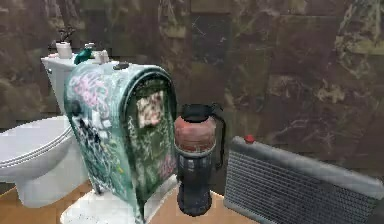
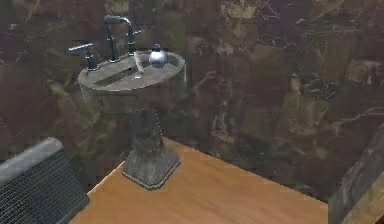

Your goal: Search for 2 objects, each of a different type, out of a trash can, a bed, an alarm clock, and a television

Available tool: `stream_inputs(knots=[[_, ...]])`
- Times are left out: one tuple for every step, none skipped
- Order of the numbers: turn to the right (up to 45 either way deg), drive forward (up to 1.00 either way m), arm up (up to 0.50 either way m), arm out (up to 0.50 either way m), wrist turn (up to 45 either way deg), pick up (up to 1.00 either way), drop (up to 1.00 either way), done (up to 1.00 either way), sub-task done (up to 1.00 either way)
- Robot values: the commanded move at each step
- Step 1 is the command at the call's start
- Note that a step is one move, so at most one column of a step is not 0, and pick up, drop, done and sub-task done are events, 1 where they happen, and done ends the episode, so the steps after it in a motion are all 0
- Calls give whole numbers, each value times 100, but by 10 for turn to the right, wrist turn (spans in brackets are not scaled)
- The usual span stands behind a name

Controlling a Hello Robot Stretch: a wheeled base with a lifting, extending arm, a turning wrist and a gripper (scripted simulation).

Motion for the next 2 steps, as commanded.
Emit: stream_inputs(knots=[[450, 0, 0, 0, 0, 0, 0, 0, 0], [450, 0, 0, 0, 0, 0, 0, 0, 0]])
